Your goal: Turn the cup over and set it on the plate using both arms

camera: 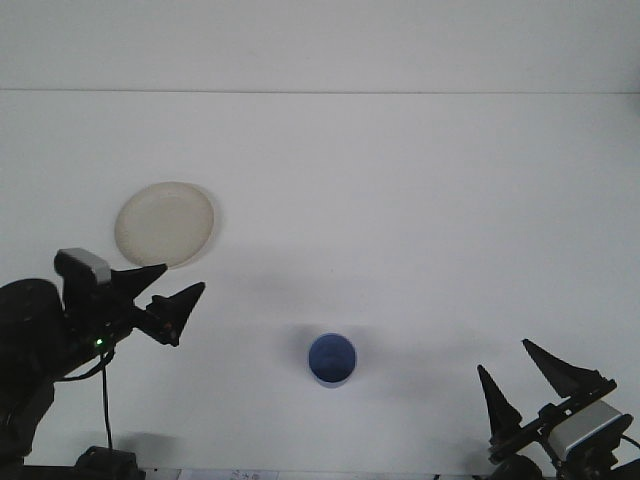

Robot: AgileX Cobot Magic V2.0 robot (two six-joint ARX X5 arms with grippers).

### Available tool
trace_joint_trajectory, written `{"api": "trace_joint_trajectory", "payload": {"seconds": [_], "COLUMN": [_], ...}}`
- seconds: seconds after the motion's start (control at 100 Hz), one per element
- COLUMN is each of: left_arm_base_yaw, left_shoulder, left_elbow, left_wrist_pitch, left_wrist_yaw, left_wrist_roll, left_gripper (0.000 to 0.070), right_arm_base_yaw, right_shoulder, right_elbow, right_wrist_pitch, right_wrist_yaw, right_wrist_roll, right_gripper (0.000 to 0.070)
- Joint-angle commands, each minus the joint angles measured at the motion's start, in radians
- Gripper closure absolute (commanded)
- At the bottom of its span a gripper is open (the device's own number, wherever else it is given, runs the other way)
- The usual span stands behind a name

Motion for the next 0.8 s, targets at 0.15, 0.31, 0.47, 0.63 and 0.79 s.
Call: {"api": "trace_joint_trajectory", "payload": {"seconds": [0.15,0.31,0.47,0.63,0.79], "left_arm_base_yaw": [-0.270,-0.475,-0.592,-0.644,-0.668], "left_shoulder": [0.229,0.388,0.536,0.651,0.728], "left_elbow": [0.122,0.133,0.133,0.142,0.145], "left_wrist_pitch": [-0.130,-0.129,-0.085,-0.040,-0.027], "left_wrist_yaw": [0.003,-0.149,-0.229,-0.238,-0.319], "left_wrist_roll": [0.077,0.078,0.076,0.066,0.073], "left_gripper": [0.0150,0.0150,0.0150,0.0150,0.0150], "right_arm_base_yaw": [0.010,0.010,0.010,0.010,0.010], "right_shoulder": [0.000,0.000,0.000,0.000,0.000], "right_elbow": [0.009,0.009,0.009,0.009,0.009], "right_wrist_pitch": [0.000,0.000,-0.013,-0.026,-0.032], "right_wrist_yaw": [0.002,0.002,0.001,0.001,0.001], "right_wrist_roll": [0.003,0.004,0.005,0.008,0.011], "right_gripper": [0.0194,0.0194,0.0194,0.0194,0.0194]}}
